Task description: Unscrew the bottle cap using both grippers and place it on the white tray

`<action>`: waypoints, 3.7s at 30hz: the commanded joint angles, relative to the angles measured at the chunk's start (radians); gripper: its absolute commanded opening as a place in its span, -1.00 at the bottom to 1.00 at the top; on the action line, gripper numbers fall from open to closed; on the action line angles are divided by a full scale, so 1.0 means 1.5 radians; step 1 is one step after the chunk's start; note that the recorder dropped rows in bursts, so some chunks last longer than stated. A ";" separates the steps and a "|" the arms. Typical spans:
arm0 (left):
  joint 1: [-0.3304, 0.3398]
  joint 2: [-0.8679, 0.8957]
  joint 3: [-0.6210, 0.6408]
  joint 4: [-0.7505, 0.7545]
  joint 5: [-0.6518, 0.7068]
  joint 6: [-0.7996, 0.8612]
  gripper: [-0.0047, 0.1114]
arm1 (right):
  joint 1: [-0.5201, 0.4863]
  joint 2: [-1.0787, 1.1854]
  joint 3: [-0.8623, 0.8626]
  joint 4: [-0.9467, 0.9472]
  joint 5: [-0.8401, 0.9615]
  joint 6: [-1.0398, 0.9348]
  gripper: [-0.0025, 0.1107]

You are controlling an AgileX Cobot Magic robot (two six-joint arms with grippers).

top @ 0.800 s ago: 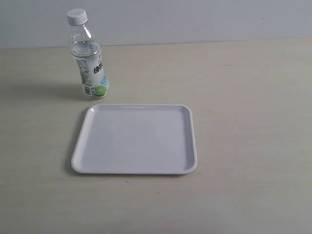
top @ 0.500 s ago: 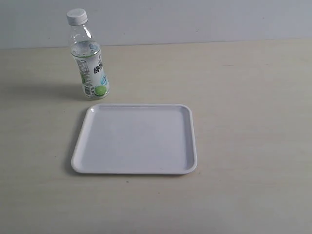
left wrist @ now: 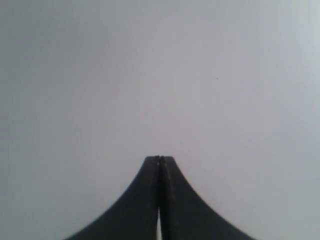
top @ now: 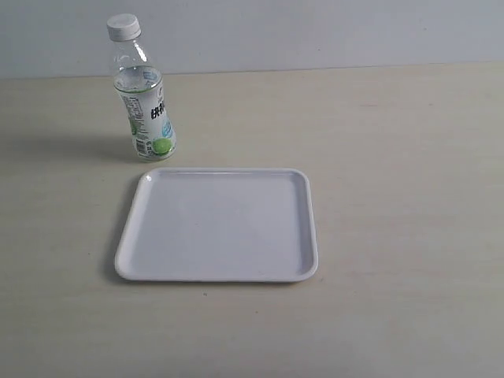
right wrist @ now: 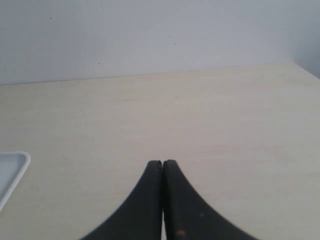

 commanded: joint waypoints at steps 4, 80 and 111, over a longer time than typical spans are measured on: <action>0.008 0.459 -0.185 -0.057 -0.128 0.136 -0.92 | -0.001 -0.003 0.003 -0.003 -0.010 -0.002 -0.96; 0.007 1.446 -0.679 0.219 -0.460 0.085 -0.92 | -0.001 -0.003 0.003 -0.003 -0.010 -0.002 -0.96; 0.000 1.402 -0.679 0.279 -0.382 0.137 -0.92 | -0.001 -0.003 0.003 0.086 -0.269 0.005 -0.96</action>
